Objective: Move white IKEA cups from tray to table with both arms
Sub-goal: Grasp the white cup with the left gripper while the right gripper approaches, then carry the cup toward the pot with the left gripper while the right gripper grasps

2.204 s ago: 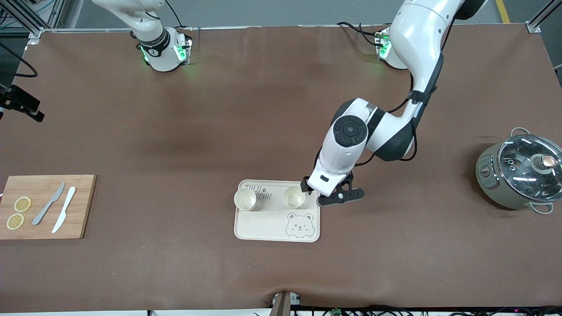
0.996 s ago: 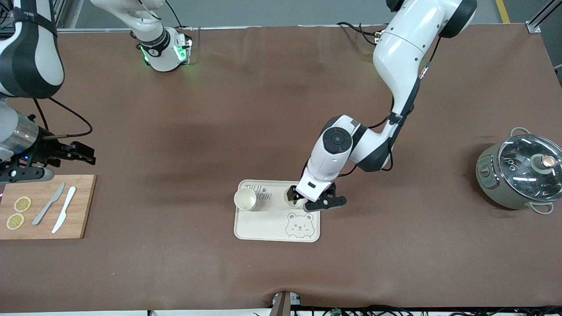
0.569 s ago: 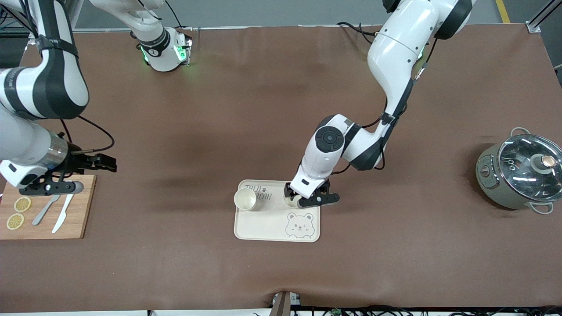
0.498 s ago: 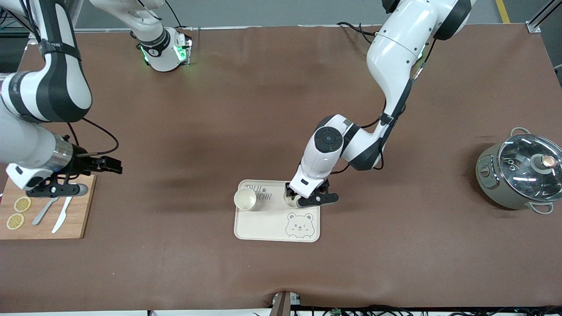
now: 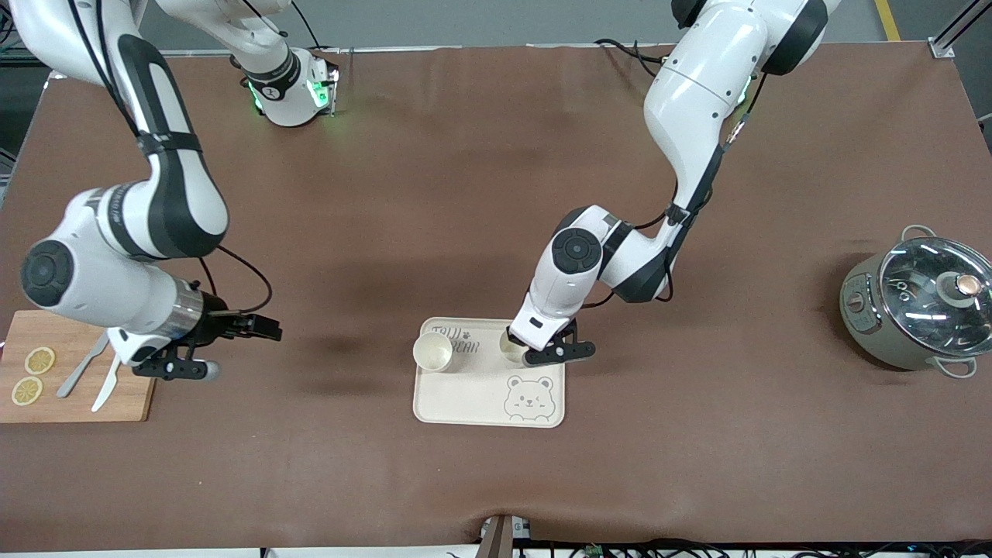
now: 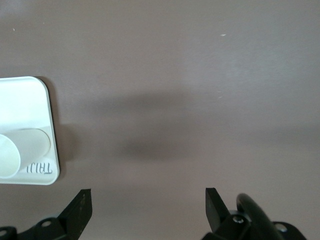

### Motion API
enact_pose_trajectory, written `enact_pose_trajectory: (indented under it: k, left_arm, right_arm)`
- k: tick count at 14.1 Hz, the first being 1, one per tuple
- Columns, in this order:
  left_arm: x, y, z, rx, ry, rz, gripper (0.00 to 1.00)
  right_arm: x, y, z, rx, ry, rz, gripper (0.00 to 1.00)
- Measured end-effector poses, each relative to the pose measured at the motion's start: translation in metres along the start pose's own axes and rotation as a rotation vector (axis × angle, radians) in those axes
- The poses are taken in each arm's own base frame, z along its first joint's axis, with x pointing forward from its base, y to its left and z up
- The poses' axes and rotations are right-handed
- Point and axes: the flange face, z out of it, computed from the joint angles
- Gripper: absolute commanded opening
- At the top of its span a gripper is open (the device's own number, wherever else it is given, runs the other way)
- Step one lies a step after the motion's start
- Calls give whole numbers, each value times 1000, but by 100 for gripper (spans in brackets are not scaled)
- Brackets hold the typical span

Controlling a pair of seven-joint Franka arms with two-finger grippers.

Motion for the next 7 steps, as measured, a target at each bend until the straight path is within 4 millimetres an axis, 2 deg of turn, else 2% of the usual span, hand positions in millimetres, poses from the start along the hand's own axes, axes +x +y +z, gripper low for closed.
enact_pose_trajectory:
  k: [2, 4, 7]
  left_arm:
    - [2, 1, -3, -4, 6, 0, 0]
    - [10, 2, -15, -14, 24, 4, 0]
    - [30, -4, -55, 5, 30, -12, 0]
  right_arm:
    - [-1, -21, 19, -1, 4, 48, 100]
    - [0, -46, 34, 8, 40, 95, 100]
    - [-14, -96, 59, 11, 36, 193, 100]
